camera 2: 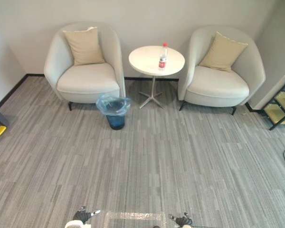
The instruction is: Gather rubbish on tea table into small bin, then transfer packed bag to large trash can.
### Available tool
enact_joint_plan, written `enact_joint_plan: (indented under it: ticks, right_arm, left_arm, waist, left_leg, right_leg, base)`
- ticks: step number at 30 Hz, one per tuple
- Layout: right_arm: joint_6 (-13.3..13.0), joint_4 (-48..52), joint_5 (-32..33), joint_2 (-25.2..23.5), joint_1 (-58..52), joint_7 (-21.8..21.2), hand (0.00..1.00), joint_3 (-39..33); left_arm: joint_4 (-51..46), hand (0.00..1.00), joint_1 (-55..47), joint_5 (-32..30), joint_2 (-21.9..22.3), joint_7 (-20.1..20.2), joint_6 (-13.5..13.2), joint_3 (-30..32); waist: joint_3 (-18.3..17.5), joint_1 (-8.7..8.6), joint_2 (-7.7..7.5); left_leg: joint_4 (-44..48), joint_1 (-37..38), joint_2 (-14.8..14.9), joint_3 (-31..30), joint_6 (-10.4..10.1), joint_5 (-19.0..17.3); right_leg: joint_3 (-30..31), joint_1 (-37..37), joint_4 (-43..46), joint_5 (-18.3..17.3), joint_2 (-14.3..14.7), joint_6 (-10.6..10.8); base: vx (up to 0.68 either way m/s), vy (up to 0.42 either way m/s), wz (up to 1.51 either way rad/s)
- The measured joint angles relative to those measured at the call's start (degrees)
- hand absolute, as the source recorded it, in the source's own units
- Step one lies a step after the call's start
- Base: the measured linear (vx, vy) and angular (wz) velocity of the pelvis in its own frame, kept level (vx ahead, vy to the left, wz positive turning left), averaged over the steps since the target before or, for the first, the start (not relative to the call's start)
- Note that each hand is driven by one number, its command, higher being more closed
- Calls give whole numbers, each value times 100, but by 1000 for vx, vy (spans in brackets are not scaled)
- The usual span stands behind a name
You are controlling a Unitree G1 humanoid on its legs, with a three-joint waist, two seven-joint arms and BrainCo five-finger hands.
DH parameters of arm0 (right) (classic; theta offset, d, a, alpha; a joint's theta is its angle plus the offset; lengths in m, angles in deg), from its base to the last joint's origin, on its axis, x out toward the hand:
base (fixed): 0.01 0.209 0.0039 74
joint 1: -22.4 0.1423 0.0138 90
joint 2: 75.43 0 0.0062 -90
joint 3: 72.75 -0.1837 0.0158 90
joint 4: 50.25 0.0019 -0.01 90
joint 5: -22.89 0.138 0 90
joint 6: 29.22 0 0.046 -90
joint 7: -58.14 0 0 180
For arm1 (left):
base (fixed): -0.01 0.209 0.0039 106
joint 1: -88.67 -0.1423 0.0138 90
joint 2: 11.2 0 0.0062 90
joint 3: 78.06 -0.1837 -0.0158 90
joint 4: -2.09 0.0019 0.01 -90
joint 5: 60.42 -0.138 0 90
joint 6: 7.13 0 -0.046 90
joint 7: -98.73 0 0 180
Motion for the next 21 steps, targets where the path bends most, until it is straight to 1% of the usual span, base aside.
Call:
enact_joint_plan:
  ticks: [21]
  right_arm:
    - [0, -4, 24, -1, -5, -1, 0, 12]
  left_arm:
    - [107, 0, 72, 27, -10, 110, -9, -94]
  waist:
    - [8, 6, -17]
  left_leg:
    - [-38, 41, -1, 67, 2, 1]
  right_leg:
    - [45, 4, -27, 25, -7, -13]
  base:
    - [-16, -7, -1]
